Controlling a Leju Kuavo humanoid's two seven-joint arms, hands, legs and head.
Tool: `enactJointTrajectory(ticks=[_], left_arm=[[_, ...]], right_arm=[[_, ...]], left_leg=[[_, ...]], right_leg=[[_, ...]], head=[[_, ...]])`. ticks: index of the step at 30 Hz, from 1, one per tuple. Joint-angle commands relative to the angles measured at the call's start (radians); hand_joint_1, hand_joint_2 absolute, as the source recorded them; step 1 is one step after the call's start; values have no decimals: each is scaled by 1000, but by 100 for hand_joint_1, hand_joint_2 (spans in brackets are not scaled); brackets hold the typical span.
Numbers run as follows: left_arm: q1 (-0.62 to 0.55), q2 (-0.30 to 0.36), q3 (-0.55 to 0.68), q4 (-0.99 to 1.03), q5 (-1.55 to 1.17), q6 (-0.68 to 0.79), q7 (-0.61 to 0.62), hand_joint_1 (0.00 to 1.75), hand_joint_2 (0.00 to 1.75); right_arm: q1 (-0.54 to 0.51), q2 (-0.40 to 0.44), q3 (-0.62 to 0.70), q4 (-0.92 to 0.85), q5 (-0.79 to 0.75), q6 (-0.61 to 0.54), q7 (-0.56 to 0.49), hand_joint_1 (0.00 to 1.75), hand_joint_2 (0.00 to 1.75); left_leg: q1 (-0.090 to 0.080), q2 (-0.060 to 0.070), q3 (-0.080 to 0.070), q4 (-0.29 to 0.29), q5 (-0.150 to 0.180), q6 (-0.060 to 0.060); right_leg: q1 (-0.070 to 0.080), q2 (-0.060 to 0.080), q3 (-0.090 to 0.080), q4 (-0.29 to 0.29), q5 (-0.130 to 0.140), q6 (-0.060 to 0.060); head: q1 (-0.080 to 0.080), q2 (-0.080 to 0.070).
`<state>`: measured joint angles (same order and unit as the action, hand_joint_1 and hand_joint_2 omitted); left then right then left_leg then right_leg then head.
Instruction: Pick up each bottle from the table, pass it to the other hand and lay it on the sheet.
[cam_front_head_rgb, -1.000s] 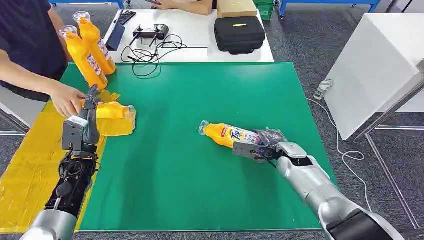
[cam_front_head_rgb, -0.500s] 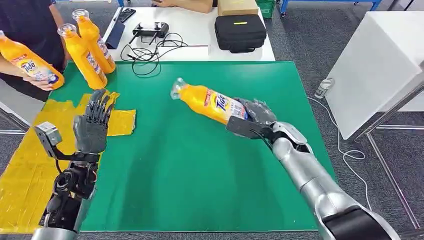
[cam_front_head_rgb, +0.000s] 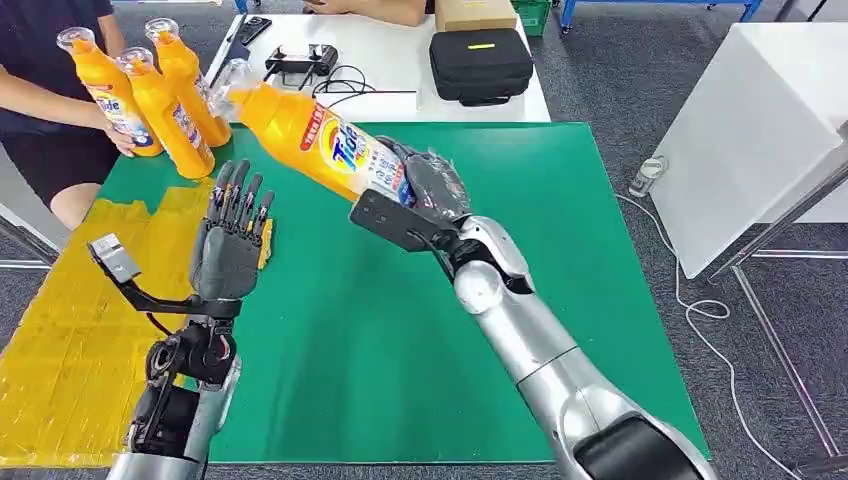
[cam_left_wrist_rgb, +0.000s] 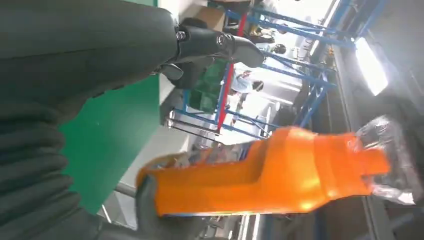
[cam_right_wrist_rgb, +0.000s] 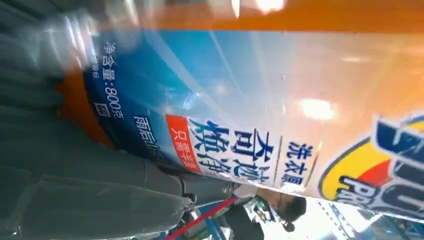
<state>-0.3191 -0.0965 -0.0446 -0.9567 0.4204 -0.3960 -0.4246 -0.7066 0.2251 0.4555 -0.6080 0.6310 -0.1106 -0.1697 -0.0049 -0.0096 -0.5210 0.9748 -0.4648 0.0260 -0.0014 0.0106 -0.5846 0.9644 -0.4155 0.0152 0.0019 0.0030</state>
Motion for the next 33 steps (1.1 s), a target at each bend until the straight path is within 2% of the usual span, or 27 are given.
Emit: enactJointTrajectory(ticks=[1,12,22,26,31,33], left_arm=[[-56,-15,-32,23,4,23,7,0,175],[-40,-13,-43,-28,16,63,24,0,175],[-43,-27,2,-50,31,84,48,0,175],[-44,-36,27,-58,28,84,58,0,175],[-52,-42,36,-59,26,81,66,0,175],[-63,-48,44,-51,19,80,75,0,175]], right_arm=[[-74,71,23,128,8,2,14,175,175],[-72,124,76,209,27,41,25,175,175],[40,124,459,234,-120,62,108,175,175],[73,124,590,214,-179,61,125,175,175],[92,124,642,194,-194,63,138,175,175],[91,124,670,196,-223,58,148,175,175]], left_leg=[[1,1,2,1,-2,-2],[1,0,0,0,-1,-1],[3,0,6,-1,-3,-3],[3,0,2,0,-2,-2],[2,-2,-1,0,-1,-1],[3,-5,1,0,-2,-2]], right_leg=[[1,-1,2,1,-2,0],[1,-1,0,0,-1,0],[3,-2,7,-2,-3,0],[2,-2,3,-1,-2,0],[2,-4,0,-1,-1,0],[4,-7,3,-2,-3,0]], head=[[0,0],[0,0],[0,0],[0,0],[0,0],[0,0]])
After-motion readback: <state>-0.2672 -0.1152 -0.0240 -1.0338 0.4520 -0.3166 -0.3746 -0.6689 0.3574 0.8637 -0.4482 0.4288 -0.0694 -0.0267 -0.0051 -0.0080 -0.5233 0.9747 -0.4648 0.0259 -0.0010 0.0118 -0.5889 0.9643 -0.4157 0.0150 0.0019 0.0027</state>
